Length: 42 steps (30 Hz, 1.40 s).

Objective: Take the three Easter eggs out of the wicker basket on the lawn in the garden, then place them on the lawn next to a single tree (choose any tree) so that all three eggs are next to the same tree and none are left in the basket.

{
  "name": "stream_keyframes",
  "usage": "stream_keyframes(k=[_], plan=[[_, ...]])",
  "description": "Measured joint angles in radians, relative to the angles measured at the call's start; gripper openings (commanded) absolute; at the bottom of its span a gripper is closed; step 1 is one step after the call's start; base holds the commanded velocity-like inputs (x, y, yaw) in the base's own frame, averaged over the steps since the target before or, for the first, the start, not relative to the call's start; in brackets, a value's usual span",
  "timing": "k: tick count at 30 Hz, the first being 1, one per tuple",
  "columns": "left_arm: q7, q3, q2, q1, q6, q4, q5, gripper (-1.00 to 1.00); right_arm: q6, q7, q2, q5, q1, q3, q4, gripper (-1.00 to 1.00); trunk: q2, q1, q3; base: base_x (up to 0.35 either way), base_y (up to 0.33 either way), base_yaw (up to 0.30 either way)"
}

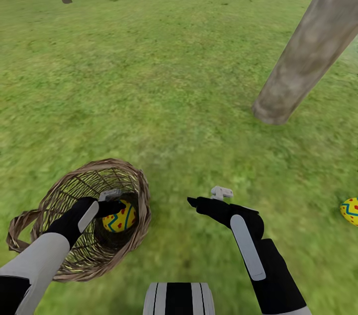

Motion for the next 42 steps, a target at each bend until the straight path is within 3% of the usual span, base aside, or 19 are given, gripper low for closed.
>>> stream_keyframes(k=[10, 16, 27, 31, 42], plan=[[-0.001, -0.001, 0.0, 0.0, 0.014, 0.001, 0.0, -1.0, 0.0, 0.0, 0.0, 0.0, 0.0, 0.0, 0.0, 1.0, 0.002, -0.004, 0.031, 0.0, 0.0, 0.0], [0.002, 0.0, 0.001, -0.012, 0.111, 0.002, -0.001, -1.0, 0.0, 0.0, 0.0, -0.001, 0.0, 0.0, 0.0, 1.0, 0.003, -0.006, 0.054, 0.0, 0.0, 0.0], [0.005, 0.0, 0.003, -0.029, 0.203, 0.003, -0.002, -1.0, 0.0, 0.001, 0.0, -0.001, 0.0, 0.0, 0.0, 1.0, 0.006, -0.011, 0.097, 0.0, 0.0, 0.0], [0.005, 0.002, 0.015, -0.028, 0.212, 0.002, -0.002, -1.0, 0.0, 0.001, 0.0, -0.001, 0.0, 0.0, 0.0, 1.0, 0.006, -0.011, 0.097, 0.0, 0.0, 0.0], [0.005, 0.003, 0.016, -0.028, 0.212, 0.002, -0.001, -1.0, 0.0, 0.001, 0.0, -0.001, 0.0, 0.0, 0.0, 1.0, 0.006, -0.011, 0.097, -0.114, 0.0, 0.0]])
